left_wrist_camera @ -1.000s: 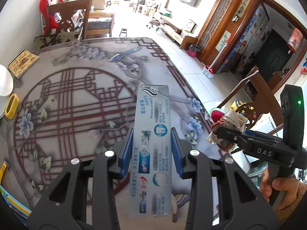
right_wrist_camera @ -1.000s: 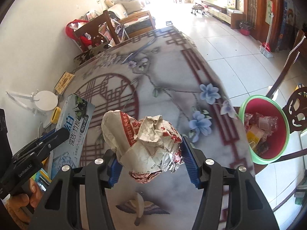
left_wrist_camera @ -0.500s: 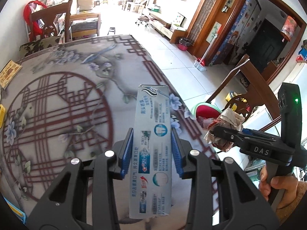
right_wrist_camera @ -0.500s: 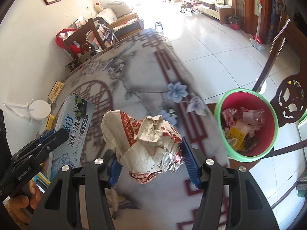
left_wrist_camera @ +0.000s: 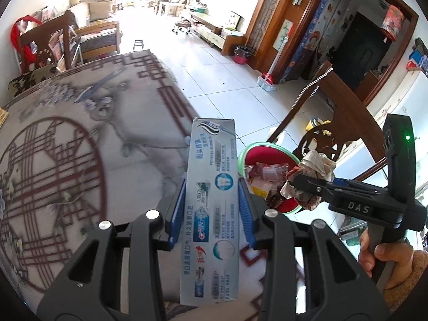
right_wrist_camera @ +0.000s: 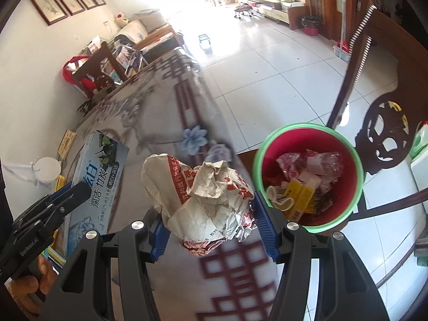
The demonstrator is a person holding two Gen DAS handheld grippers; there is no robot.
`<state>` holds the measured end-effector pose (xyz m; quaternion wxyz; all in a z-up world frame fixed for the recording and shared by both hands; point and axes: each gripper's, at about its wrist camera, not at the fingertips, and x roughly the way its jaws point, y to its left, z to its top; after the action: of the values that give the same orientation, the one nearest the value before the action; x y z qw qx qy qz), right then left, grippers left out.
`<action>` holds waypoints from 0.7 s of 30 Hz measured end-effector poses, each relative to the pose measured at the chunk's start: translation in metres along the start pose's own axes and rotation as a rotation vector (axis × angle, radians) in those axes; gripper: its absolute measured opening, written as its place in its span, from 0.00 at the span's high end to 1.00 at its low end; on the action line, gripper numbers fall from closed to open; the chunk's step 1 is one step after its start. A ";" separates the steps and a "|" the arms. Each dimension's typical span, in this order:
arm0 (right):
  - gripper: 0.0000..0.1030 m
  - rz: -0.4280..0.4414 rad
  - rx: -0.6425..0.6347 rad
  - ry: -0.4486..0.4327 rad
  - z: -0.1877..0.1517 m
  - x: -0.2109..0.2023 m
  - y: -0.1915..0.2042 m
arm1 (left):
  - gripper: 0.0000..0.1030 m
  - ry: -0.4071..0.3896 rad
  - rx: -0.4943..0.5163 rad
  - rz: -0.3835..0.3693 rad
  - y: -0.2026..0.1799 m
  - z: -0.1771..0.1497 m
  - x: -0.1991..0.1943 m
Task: Collect trash
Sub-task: 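Carry the toothpaste box and paper bag over the red bucket with both tools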
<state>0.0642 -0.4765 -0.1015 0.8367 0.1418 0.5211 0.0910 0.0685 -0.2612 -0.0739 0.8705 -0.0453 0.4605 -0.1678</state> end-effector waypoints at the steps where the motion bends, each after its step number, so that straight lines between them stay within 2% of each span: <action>1: 0.46 -0.004 0.012 0.001 0.001 -0.001 -0.008 | 0.65 0.005 0.008 -0.002 -0.006 0.002 0.004; 10: 0.46 -0.046 0.114 0.002 0.009 0.000 -0.068 | 0.65 0.038 0.052 -0.015 -0.037 0.014 0.028; 18: 0.46 -0.086 0.159 0.004 0.021 0.009 -0.103 | 0.65 0.064 0.094 -0.022 -0.055 0.025 0.049; 21: 0.39 -0.100 0.181 0.011 0.025 0.015 -0.114 | 0.65 0.070 0.108 -0.028 -0.062 0.030 0.055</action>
<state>0.0937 -0.5836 -0.1414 0.8210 0.1902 0.5384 0.0023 0.1065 -0.3400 -0.0858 0.8524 0.0013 0.4804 -0.2063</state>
